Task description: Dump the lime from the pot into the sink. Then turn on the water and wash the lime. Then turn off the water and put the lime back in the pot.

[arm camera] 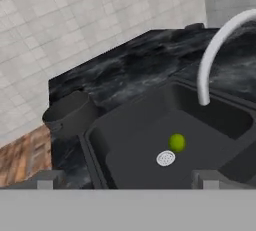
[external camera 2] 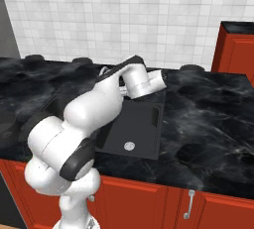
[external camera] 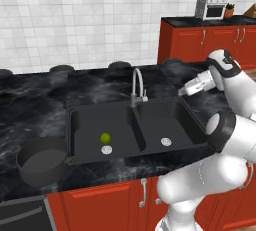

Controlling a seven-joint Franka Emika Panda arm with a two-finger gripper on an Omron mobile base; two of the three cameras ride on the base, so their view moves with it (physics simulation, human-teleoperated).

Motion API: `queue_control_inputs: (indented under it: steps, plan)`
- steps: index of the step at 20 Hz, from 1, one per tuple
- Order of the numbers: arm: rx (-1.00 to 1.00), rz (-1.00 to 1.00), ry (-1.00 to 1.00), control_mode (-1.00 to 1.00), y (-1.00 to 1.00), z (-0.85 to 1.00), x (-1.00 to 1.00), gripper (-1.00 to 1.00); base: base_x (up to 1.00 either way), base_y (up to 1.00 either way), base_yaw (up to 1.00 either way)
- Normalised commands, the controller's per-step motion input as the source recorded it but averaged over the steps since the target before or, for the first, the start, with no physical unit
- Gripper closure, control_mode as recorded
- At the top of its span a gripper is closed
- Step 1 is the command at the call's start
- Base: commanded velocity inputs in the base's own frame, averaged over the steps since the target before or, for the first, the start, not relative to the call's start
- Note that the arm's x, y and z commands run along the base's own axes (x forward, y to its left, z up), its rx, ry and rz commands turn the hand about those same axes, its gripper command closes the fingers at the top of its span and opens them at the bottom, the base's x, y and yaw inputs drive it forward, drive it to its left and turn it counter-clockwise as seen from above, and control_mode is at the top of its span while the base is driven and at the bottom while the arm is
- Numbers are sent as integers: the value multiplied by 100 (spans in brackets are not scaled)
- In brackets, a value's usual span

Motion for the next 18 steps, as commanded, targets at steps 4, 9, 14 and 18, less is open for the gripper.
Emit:
queue_control_inputs:
  steps: [4, 9, 14, 18]
  plan:
    - [16, 21, -1, -100, 0, -53, 55, -100, 0, 0, 0]
    - [15, 19, -6, -100, 0, -23, 43, -100, 0, 0, 0]
    - [14, 12, -9, -100, 0, -1, 52, -100, 0, 0, 0]
    - [8, 5, -9, -100, 0, -6, 36, -100, 0, 0, 0]
